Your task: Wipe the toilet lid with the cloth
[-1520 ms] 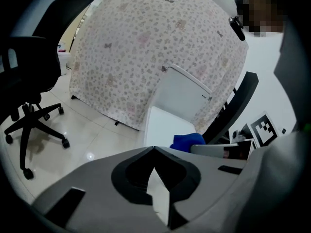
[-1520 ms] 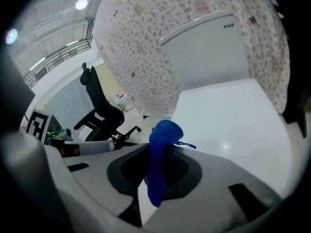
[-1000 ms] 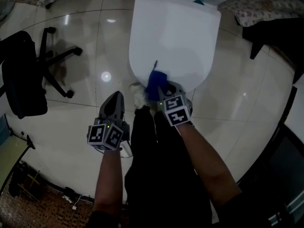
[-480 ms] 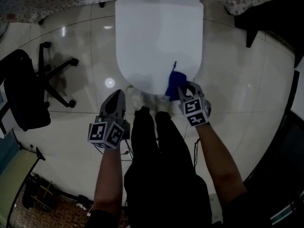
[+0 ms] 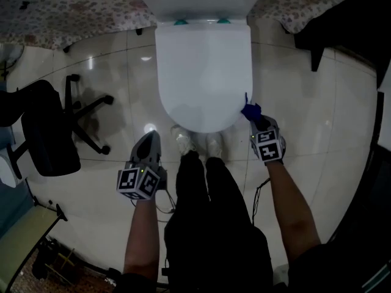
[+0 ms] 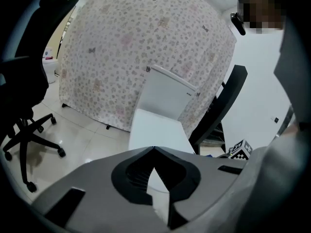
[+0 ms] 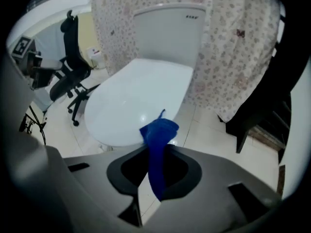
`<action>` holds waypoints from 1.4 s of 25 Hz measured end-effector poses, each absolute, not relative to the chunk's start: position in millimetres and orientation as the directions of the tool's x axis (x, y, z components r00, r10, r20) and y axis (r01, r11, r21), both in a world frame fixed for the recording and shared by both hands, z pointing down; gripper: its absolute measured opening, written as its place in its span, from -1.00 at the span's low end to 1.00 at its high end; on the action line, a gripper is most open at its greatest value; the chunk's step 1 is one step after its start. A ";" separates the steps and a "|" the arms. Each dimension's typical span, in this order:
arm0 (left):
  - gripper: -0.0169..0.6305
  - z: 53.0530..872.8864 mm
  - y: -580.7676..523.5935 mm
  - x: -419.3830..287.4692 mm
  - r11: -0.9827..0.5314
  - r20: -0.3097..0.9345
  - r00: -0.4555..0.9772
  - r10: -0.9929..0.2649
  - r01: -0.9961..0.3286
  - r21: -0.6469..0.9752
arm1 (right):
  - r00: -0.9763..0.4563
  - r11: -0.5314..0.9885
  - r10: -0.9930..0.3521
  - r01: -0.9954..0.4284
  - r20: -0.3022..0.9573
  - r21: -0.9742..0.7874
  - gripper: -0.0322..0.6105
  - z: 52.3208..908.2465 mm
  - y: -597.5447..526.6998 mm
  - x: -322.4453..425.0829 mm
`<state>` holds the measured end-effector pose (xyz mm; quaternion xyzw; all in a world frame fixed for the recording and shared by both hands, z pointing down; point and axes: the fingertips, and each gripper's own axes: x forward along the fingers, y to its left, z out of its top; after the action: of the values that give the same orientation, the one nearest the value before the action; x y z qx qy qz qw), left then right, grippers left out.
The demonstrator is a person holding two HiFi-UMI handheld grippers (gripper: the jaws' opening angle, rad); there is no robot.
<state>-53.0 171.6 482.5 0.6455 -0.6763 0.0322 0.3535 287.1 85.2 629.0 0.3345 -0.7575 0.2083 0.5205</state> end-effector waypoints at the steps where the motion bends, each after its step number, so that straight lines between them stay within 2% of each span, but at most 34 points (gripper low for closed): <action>1: -0.98 467.2 179.0 -55.1 0.169 0.519 0.076 -0.851 -0.897 0.409 | -0.260 0.677 -0.314 -0.736 0.913 0.023 -0.74 609.0 88.8 293.3; 4: -0.98 410.3 180.7 -72.2 0.160 0.465 0.045 -0.884 -0.906 0.392 | -0.339 0.647 -0.445 -0.761 0.829 0.036 -0.74 531.7 71.0 299.2; 10: -0.98 270.8 174.1 -102.9 0.101 0.312 0.006 -0.950 -0.940 0.325 | -0.461 0.555 -0.693 -0.832 0.554 0.001 -0.74 344.8 36.9 303.9; 14: -0.98 169.7 192.4 -130.3 0.104 0.170 -0.047 -0.984 -0.932 0.346 | -0.464 0.493 -0.801 -0.870 0.378 -0.022 -0.74 221.6 47.2 307.4; 20: -0.98 52.5 226.1 -163.9 0.032 -0.022 -0.043 -0.999 -0.928 0.371 | -0.426 0.417 -0.889 -0.905 0.167 -0.085 -0.74 96.2 82.6 308.1; 26: -0.98 -10.8 274.7 -191.0 -0.023 -0.162 -0.027 -0.986 -0.953 0.302 | -0.404 0.400 -0.913 -0.915 0.063 -0.058 -0.74 38.4 123.2 286.3; 35: -0.98 -17.3 326.9 -214.8 -0.029 -0.217 -0.033 -0.976 -0.961 0.274 | -0.377 0.377 -0.926 -0.924 -0.009 -0.060 -0.74 14.4 168.8 274.4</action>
<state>-214.8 326.9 -17.3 0.6952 -0.6965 -0.1765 0.0201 274.4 168.8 14.4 0.5576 -0.8295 0.0222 -0.0206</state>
